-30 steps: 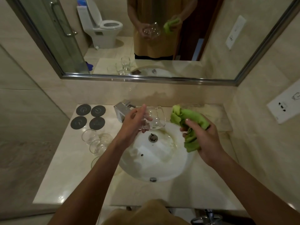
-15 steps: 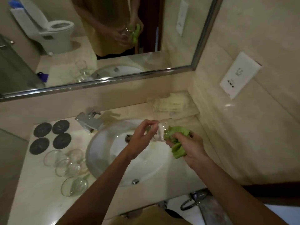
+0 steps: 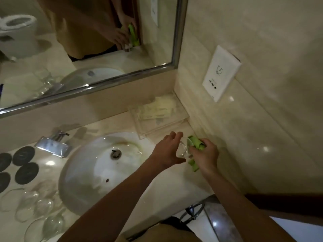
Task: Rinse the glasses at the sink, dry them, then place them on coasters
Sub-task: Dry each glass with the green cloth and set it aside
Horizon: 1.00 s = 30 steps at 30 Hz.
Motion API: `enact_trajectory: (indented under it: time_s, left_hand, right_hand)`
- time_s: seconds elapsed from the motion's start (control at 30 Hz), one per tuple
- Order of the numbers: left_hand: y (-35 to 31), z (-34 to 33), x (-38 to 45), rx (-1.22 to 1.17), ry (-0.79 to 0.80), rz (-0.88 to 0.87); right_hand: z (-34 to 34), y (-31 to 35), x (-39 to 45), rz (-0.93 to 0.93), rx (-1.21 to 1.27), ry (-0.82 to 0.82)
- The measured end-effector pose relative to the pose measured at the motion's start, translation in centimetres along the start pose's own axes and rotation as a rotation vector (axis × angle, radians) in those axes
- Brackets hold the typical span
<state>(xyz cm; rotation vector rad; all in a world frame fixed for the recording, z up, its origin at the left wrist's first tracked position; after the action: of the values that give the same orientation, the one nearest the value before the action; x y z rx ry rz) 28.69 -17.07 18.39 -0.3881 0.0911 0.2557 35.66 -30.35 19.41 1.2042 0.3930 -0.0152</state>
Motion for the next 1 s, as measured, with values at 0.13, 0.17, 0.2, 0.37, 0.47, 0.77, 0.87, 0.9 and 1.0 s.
enact_trajectory:
  time_s: [0.13, 0.17, 0.2, 0.37, 0.47, 0.77, 0.87, 0.9, 1.0]
  left_hand:
    - [0.2, -2.5, 2.7, -0.077, 0.038, 0.084]
    - [0.3, -3.1, 3.3, -0.103, 0.045, 0.105]
    - [0.4, -3.6, 3.8, -0.122, 0.05, 0.123]
    - [0.6, -5.7, 5.9, -0.186, 0.065, 0.183]
    - [0.6, -7.1, 6.7, -0.201, 0.077, 0.202]
    - [1.2, -8.8, 7.2, -0.306, 0.056, 0.235]
    - [1.1, -9.1, 7.5, -0.292, 0.101, 0.215]
    - [1.1, -9.1, 7.5, -0.283, 0.118, 0.211]
    - [1.7, -8.7, 7.0, -0.255, 0.155, 0.213]
  right_hand:
    - [-0.4, -1.7, 3.0, -0.046, -0.053, 0.045]
    - [-0.3, -2.2, 3.7, -0.059, -0.056, 0.047]
    - [-0.1, -2.4, 4.3, -0.066, -0.056, 0.041]
    - [0.8, -2.4, 5.2, -0.027, -0.076, 0.017]
    - [1.1, -2.4, 5.4, 0.014, -0.117, 0.027]
    - [1.7, -2.5, 5.5, 0.009, -0.152, 0.016]
    - [1.8, -1.7, 5.2, 0.061, -0.166, 0.009]
    - [1.8, -1.5, 5.1, 0.073, -0.169, 0.011]
    - [1.0, -0.8, 4.5, 0.093, -0.22, 0.056]
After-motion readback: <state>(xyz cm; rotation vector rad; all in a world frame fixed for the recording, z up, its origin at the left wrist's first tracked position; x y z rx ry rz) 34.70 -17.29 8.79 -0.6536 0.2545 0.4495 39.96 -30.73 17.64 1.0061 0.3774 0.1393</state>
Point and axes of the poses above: each hand's wrist, its own x-axis towards the middle knuckle, its own z-axis out of the back of the hand, y = z × x, the point moved 8 cm from there along x, towards the middle knuckle, and after that the axes turned 11 degrees about x, right-handed, at the moved point
